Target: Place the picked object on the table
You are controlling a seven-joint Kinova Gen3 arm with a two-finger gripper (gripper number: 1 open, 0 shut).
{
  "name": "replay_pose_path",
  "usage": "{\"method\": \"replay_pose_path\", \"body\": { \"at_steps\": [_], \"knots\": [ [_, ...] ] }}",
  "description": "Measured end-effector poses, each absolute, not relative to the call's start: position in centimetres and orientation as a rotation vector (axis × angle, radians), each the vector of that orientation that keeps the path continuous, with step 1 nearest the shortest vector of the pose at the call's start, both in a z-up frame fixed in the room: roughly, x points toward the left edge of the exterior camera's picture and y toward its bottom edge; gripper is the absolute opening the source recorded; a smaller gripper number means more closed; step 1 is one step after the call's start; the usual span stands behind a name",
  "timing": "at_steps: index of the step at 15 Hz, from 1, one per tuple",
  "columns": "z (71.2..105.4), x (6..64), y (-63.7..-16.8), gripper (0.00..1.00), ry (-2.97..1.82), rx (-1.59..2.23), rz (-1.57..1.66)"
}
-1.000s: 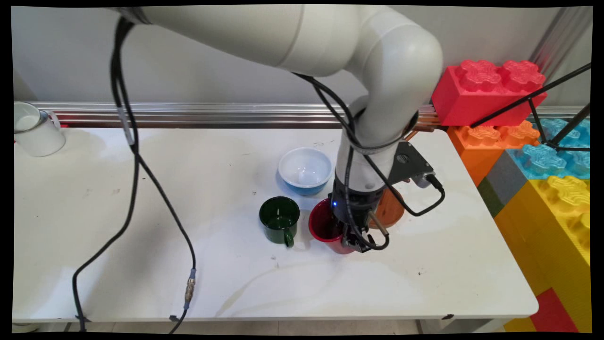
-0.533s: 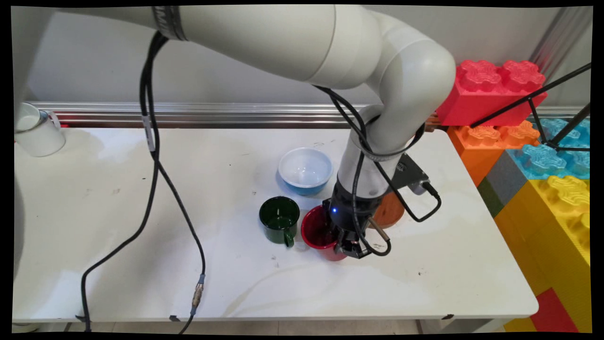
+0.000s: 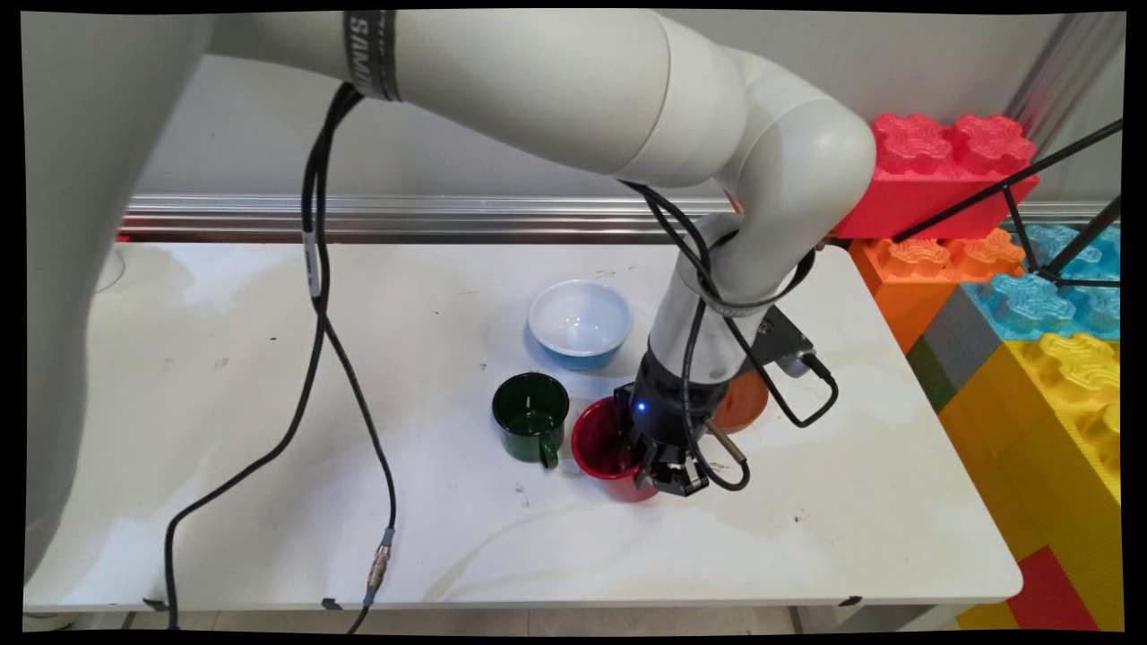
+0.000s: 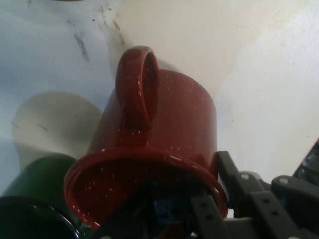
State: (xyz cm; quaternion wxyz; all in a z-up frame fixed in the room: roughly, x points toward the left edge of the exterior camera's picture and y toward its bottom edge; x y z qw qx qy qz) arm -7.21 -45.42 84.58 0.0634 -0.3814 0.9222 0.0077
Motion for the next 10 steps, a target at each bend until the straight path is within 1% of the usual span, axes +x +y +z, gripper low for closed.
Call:
{"method": "replay_pose_path", "body": {
  "at_steps": [6,7,10],
  "knots": [
    [83.95,-7.54,-45.69,0.00,2.768,-1.176,0.030],
    [83.83,-7.60,-45.80,1.00,2.765,-1.184,0.028],
    [83.55,-7.62,-46.09,1.00,2.759,-1.212,0.020]
  ]
}}
